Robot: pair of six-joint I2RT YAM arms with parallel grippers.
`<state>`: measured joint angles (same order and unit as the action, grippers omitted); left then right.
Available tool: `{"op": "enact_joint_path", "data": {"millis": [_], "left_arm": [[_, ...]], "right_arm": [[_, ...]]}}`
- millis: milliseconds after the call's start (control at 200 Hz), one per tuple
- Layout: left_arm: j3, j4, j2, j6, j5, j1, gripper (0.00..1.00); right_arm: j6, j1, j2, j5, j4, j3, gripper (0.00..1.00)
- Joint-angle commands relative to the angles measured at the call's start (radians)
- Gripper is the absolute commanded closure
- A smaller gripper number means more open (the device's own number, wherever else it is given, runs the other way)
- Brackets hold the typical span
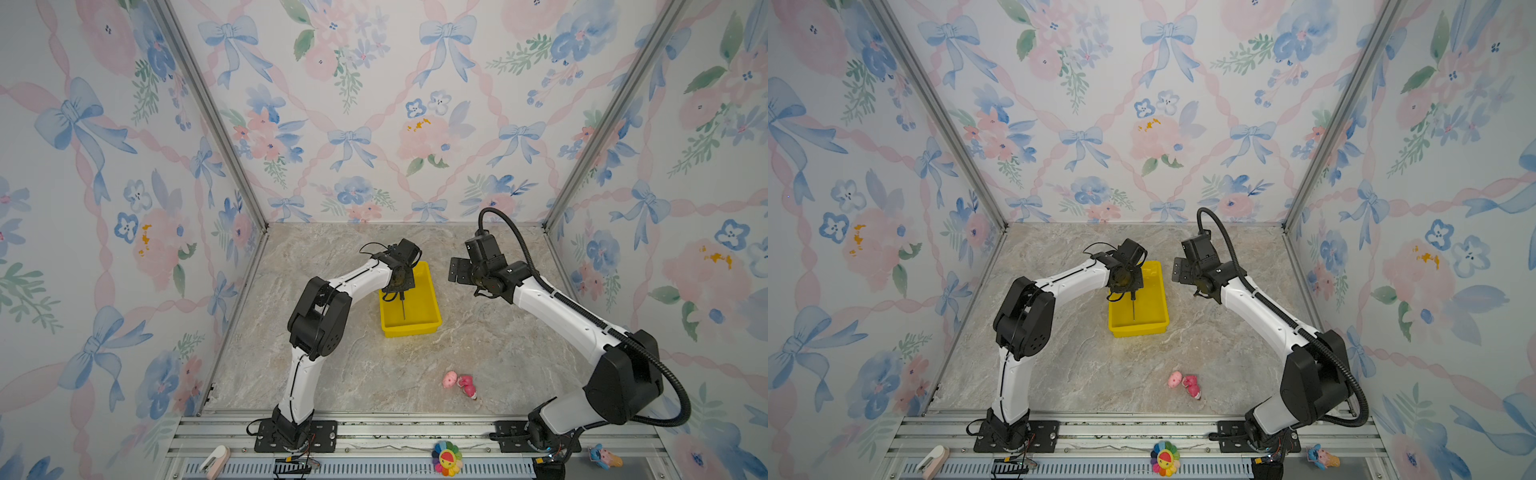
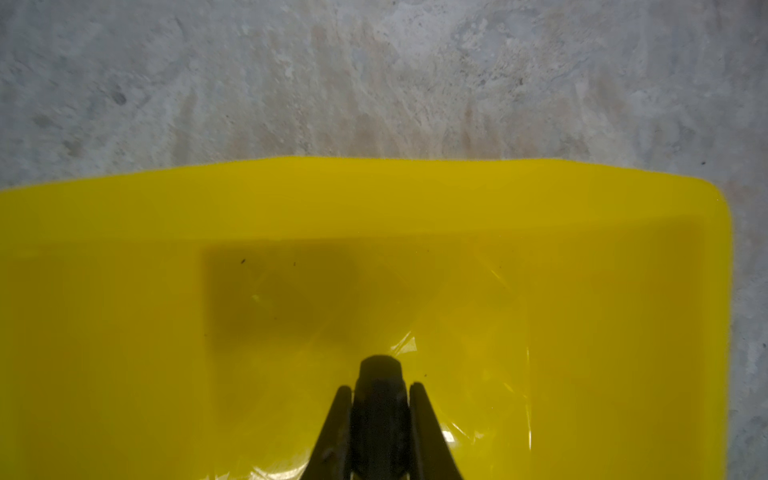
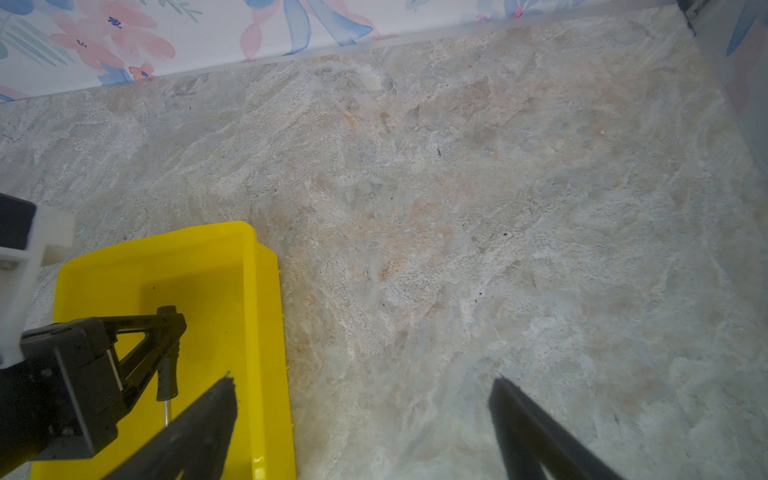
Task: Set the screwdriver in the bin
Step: 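Carry the screwdriver with the left gripper over the yellow bin, then lower the screwdriver into the bin and open the left gripper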
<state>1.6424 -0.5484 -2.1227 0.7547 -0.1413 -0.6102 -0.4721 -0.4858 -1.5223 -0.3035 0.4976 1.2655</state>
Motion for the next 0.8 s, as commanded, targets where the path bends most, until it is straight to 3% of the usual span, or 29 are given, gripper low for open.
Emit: {"op": "enact_joint_path", "data": {"millis": [0, 520, 795], "left_arm": [[0.026, -0.019, -0.029, 0.026, -0.028, -0.004, 0.98], [0.025, -0.018, -0.082, 0.045, -0.057, -0.019, 0.93], [0.028, -0.019, -0.078, 0.052, -0.059, -0.02, 0.79]], "right_arm": [[-0.006, 0.008, 0.003, -0.012, 0.01, -0.006, 0.03], [-0.014, 0.024, 0.013, -0.018, -0.004, -0.034, 0.03], [-0.013, 0.036, 0.04, -0.032, -0.002, -0.052, 0.03]]}}
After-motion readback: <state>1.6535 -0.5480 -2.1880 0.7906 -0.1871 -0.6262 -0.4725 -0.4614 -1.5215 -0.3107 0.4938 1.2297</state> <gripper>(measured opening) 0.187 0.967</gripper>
